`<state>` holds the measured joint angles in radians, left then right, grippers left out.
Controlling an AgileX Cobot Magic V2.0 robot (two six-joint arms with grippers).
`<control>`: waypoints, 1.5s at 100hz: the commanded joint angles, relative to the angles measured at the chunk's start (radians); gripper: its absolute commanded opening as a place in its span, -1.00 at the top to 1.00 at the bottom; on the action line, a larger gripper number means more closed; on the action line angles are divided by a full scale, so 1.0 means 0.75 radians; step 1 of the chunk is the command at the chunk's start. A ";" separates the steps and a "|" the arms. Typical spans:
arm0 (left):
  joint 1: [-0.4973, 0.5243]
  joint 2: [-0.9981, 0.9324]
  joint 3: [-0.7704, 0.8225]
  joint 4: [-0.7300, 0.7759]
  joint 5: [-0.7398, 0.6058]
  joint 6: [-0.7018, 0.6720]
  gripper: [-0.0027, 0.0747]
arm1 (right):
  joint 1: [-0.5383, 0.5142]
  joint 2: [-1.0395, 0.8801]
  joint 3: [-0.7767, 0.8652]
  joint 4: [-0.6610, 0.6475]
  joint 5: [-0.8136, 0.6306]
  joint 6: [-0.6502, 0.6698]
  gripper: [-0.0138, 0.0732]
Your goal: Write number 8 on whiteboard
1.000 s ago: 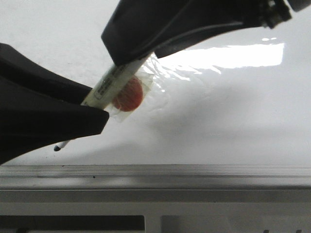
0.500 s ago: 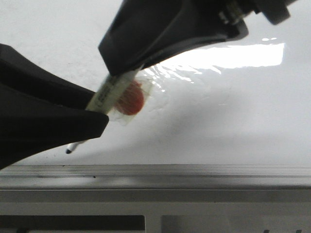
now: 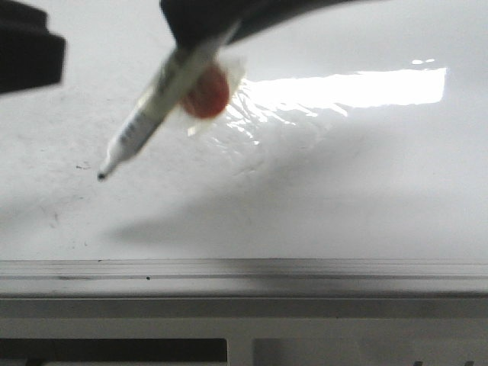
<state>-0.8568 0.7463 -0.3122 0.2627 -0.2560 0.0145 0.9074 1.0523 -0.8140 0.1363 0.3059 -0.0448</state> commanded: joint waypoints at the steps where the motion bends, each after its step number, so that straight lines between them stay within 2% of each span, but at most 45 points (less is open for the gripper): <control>1: 0.003 -0.129 -0.034 -0.103 -0.018 -0.019 0.30 | -0.050 -0.051 -0.126 0.004 -0.006 -0.010 0.82; 8: 0.003 -0.196 -0.034 -0.108 0.051 -0.019 0.30 | -0.101 -0.051 -0.201 0.004 0.073 -0.010 0.82; 16: 0.003 -0.234 -0.034 -0.108 0.121 -0.019 0.30 | -0.150 -0.042 -0.263 0.004 0.080 -0.010 0.82; 32: 0.003 -0.232 -0.034 -0.114 0.117 -0.019 0.30 | -0.233 0.027 -0.371 0.004 0.195 0.012 0.82; 49: 0.003 -0.232 -0.034 -0.123 0.106 -0.019 0.31 | -0.251 0.106 -0.387 -0.001 0.183 0.015 0.82; 75: 0.003 -0.232 -0.034 -0.150 0.103 -0.019 0.30 | -0.257 0.190 -0.387 -0.026 0.274 0.015 0.82; 90: 0.003 -0.232 -0.034 -0.150 0.103 -0.019 0.31 | -0.260 0.145 -0.387 -0.134 0.442 0.084 0.82; 98: 0.003 -0.232 -0.034 -0.150 0.103 -0.019 0.30 | -0.257 0.140 -0.387 -0.129 0.497 0.083 0.82; 105: 0.003 -0.232 -0.034 -0.150 0.103 -0.019 0.30 | -0.220 0.161 -0.380 -0.106 0.477 0.083 0.82; 118: 0.003 -0.232 -0.034 -0.150 0.103 -0.019 0.30 | -0.137 0.217 -0.381 -0.096 0.266 0.083 0.82; 123: 0.003 -0.232 -0.034 -0.150 0.103 -0.019 0.30 | -0.140 0.226 -0.394 -0.111 0.245 0.097 0.82; 141: 0.003 -0.232 -0.034 -0.150 0.103 -0.019 0.30 | -0.177 0.172 -0.418 -0.441 0.364 0.328 0.82; 150: 0.003 -0.232 -0.034 -0.150 0.103 -0.019 0.30 | -0.177 0.159 -0.418 -0.464 0.282 0.341 0.82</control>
<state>-0.8568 0.5719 -0.3069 0.1646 -0.0979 0.0123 0.7914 1.1985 -1.0952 -0.0919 0.6105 0.1936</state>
